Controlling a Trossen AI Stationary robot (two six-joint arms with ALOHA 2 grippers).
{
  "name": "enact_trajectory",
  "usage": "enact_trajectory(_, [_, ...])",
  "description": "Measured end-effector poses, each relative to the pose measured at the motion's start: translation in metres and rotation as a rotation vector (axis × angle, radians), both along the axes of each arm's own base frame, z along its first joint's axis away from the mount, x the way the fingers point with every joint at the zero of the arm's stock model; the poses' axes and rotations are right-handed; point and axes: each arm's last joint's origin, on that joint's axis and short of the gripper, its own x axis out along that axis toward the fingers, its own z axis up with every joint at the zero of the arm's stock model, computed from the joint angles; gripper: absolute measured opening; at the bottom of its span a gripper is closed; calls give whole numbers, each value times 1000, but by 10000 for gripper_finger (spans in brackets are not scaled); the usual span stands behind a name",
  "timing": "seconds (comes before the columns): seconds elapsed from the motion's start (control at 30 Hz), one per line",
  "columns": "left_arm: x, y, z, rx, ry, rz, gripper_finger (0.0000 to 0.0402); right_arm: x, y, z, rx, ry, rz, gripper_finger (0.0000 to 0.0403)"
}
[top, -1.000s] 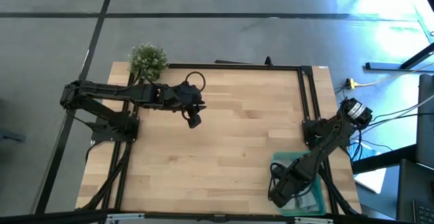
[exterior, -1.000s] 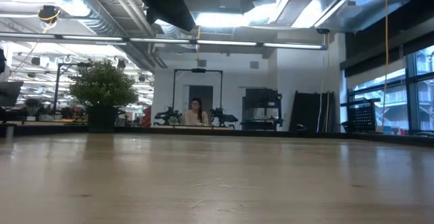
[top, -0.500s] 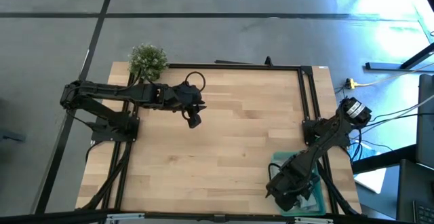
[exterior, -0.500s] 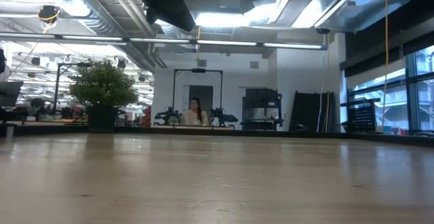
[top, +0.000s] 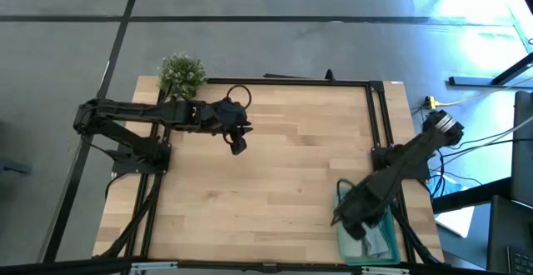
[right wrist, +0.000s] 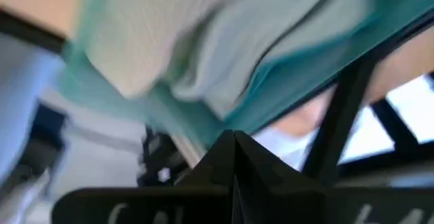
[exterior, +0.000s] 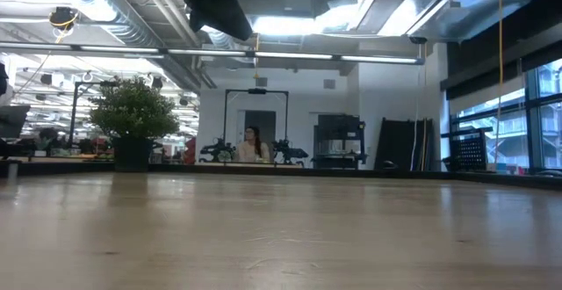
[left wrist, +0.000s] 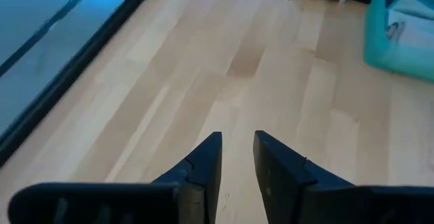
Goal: Roll microfiber towels into tight, uniform cylinder then place into a basket
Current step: Return to Home Position
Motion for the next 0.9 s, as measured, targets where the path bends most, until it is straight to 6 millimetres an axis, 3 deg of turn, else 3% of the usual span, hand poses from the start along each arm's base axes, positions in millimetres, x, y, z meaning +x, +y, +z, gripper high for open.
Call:
enact_trajectory(0.1, [-3, 2, 4, 18, -10, -13, 82, -1, -21, 32, -141, -158, -39, 6])
enact_trajectory(0.3, [-23, 1, 27, 48, -98, -54, 70, -3, -65, 81, -464, -655, -81, 5])
enact_trajectory(0.57, [-64, -9, 51, -2, -162, -180, 7, -16, -114, 119, -898, -1065, 196, 3])
enact_trajectory(0.77, [-92, -14, 62, 42, -180, -238, 8, -54, -143, 145, -998, -1185, 292, 3])
enact_trajectory(0.9, [-113, -15, 70, 77, -229, -253, 2, -82, -157, 149, -1025, -1298, 306, 3])
